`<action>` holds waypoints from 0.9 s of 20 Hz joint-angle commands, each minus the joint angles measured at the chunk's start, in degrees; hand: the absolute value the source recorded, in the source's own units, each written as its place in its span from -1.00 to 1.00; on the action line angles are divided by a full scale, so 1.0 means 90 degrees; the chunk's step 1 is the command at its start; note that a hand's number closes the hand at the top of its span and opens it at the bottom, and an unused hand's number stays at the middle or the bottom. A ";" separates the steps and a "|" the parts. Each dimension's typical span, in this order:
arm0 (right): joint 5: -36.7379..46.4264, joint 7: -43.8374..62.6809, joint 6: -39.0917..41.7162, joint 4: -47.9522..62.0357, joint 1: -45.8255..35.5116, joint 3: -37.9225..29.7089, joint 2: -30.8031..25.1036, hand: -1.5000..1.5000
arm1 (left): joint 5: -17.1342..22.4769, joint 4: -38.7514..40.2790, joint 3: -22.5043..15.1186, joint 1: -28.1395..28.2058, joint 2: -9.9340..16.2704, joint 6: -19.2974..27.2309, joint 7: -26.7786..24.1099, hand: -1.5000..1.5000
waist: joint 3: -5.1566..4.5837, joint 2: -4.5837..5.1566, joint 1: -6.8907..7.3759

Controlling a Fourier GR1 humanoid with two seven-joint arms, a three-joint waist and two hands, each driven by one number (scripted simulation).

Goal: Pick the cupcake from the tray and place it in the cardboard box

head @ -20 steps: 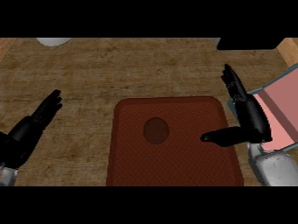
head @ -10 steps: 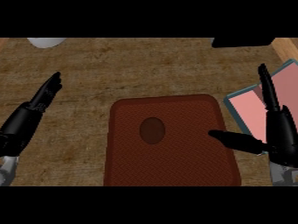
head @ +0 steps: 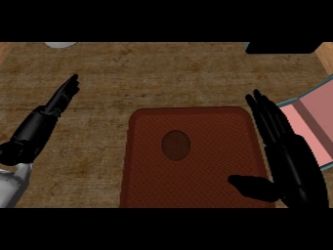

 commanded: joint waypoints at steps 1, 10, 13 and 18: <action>0.0319 0.1369 0.1575 -0.0395 -0.0496 0.0681 0.0010 -1.00 | -0.0113 0.0122 -0.0121 -0.0115 -0.0185 -0.0042 -0.0048 0.00 | -0.0003 0.0004 0.0081; 0.0125 0.3870 0.3826 0.1101 -0.2431 0.1432 0.2138 -1.00 | -0.0146 0.0184 0.0022 -0.0089 -0.0174 -0.0258 -0.0194 0.00 | 0.0009 0.0023 0.0260; 0.0043 0.4189 0.4052 0.1719 -0.2836 0.1296 0.2821 -1.00 | -0.0108 0.0215 0.0060 -0.0226 -0.0177 -0.0390 -0.0101 0.00 | 0.0012 0.0032 0.0229; -0.0245 0.4586 0.3654 0.2462 -0.3010 0.1558 0.2959 -1.00 | -0.0174 0.0349 0.0108 -0.0452 -0.0349 -0.0320 0.0067 0.00 | 0.0017 0.0035 0.0212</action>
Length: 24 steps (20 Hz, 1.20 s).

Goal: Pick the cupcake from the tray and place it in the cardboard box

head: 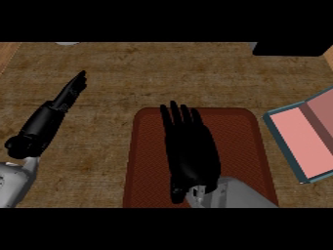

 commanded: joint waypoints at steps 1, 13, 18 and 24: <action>-0.0276 0.1451 0.0581 0.0483 -0.0415 -0.0121 0.0412 -1.00 | -0.0089 0.0097 0.0090 0.0013 -0.0045 0.0006 -0.0083 0.00 | 0.0006 -0.0003 -0.0031; -0.0284 0.1649 -0.0189 0.1753 -0.0894 0.0434 0.0426 -1.00 | -0.0321 0.0214 0.0090 -0.0232 -0.0332 -0.0082 0.0153 0.00 | 0.0013 -0.0001 -0.0043; -0.0425 0.1654 -0.0247 0.1891 -0.0933 0.0452 0.0427 -1.00 | -0.0195 0.0046 0.0380 0.0076 -0.0139 -0.0367 0.0004 0.00 | 0.0014 -0.0007 -0.0013; -0.0289 0.1459 -0.0303 0.2454 -0.0966 0.0388 0.0427 -1.00 | -0.0276 0.0086 0.0445 -0.0042 -0.0302 -0.0356 0.0105 0.00 | 0.0014 0.0005 -0.0037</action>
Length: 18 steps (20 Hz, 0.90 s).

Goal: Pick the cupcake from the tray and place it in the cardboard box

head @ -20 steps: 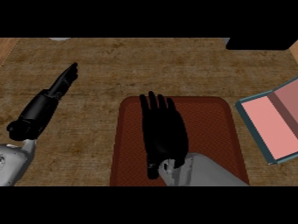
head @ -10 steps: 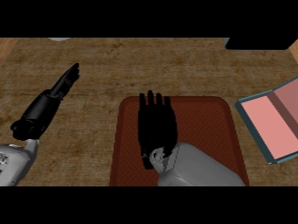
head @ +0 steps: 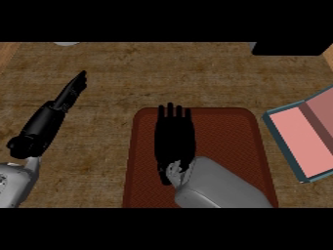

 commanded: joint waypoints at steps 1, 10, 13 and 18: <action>0.0149 0.0858 0.0187 0.0460 -0.0038 -0.0123 0.0130 -1.00 | -0.0128 0.0199 0.0064 -0.0046 -0.0082 -0.0025 -0.0066 0.00 | 0.0000 0.0012 -0.0054; 0.0027 0.0486 -0.0084 0.0653 -0.0046 -0.0187 0.0132 -1.00 | -0.0096 -0.0380 0.0432 -0.0016 -0.0060 -0.0357 0.0395 0.00 | 0.0004 0.0002 -0.0010; 0.0202 0.0400 -0.0065 0.0575 0.0267 -0.0222 0.0132 -1.00 | -0.0531 -0.0235 0.0216 0.0271 -0.0391 -0.0074 0.0100 0.00 | 0.0004 -0.0002 -0.0059; 0.0351 0.0523 -0.0645 0.1090 0.0347 0.0177 0.0133 -1.00 | -0.0374 0.0133 0.0440 -0.0139 -0.0399 -0.0432 0.0221 0.00 | 0.0004 0.0007 -0.0045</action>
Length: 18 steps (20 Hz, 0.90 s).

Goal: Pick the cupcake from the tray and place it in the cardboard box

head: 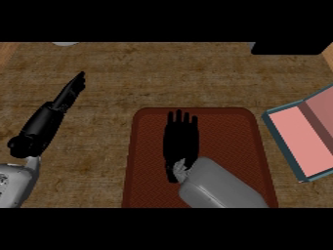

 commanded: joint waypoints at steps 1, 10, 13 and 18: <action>0.0175 0.0903 0.0245 -0.0035 0.0106 -0.0128 0.0084 -1.00 | 0.0012 -0.0205 0.0200 0.0298 0.0162 -0.0204 -0.0169 0.00 | 0.0000 -0.0018 -0.0010; 0.0388 -0.0456 -0.0363 0.1023 0.0210 -0.0435 0.0085 -1.00 | -0.0198 -0.0459 0.0414 0.0257 -0.0036 -0.0418 0.0017 0.00 | 0.0002 0.0000 0.0012; 0.0121 -0.0369 -0.0405 0.0715 -0.0112 0.0203 0.0086 1.00 | -0.0567 -0.0305 0.0201 0.0373 -0.0427 -0.0194 -0.0039 0.00 | 0.0002 -0.0001 0.0031; 0.1296 -0.1066 -0.0909 0.1088 0.0210 0.0065 0.0085 1.00 | -0.0634 0.0115 0.0406 -0.0251 -0.0620 -0.0242 0.0261 0.00 | 0.0002 0.0001 -0.0049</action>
